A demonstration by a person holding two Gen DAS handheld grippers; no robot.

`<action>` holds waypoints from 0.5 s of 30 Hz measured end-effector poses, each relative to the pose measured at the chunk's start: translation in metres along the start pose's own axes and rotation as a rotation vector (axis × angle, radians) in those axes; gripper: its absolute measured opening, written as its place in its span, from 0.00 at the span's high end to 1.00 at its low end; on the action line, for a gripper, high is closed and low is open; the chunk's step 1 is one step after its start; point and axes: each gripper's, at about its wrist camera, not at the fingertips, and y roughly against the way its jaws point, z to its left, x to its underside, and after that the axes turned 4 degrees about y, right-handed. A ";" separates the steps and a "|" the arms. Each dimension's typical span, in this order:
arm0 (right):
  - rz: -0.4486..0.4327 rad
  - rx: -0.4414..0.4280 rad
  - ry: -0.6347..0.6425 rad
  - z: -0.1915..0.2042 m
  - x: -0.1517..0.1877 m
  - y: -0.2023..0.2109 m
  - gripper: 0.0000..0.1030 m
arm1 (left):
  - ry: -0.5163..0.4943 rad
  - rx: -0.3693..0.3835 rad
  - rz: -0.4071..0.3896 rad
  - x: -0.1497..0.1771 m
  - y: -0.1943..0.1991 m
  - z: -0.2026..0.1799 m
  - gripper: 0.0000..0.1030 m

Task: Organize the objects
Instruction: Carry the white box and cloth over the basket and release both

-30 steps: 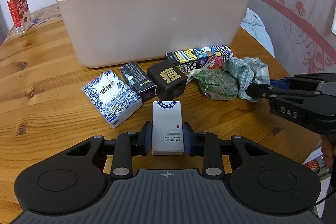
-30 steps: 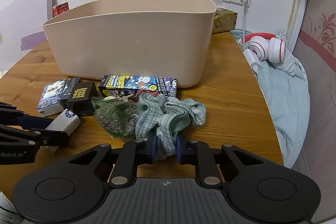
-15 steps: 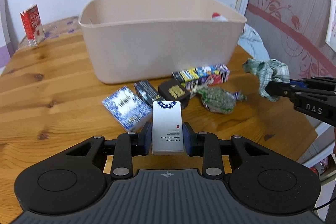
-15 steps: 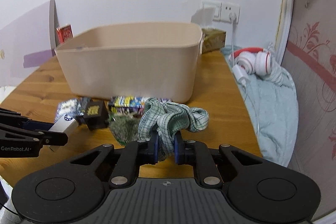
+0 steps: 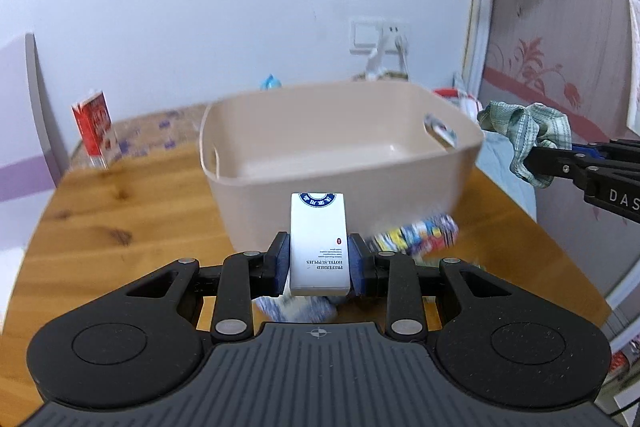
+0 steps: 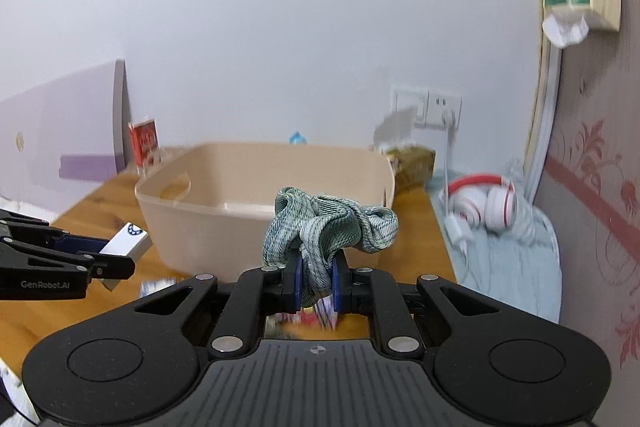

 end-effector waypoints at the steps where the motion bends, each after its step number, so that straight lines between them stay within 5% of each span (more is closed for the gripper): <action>1: -0.012 0.001 0.002 0.000 -0.004 -0.001 0.87 | -0.002 -0.003 -0.010 -0.006 -0.001 0.000 0.70; 15: -0.040 0.027 0.034 -0.004 -0.042 -0.051 0.87 | 0.025 -0.023 -0.010 -0.068 -0.074 0.013 0.70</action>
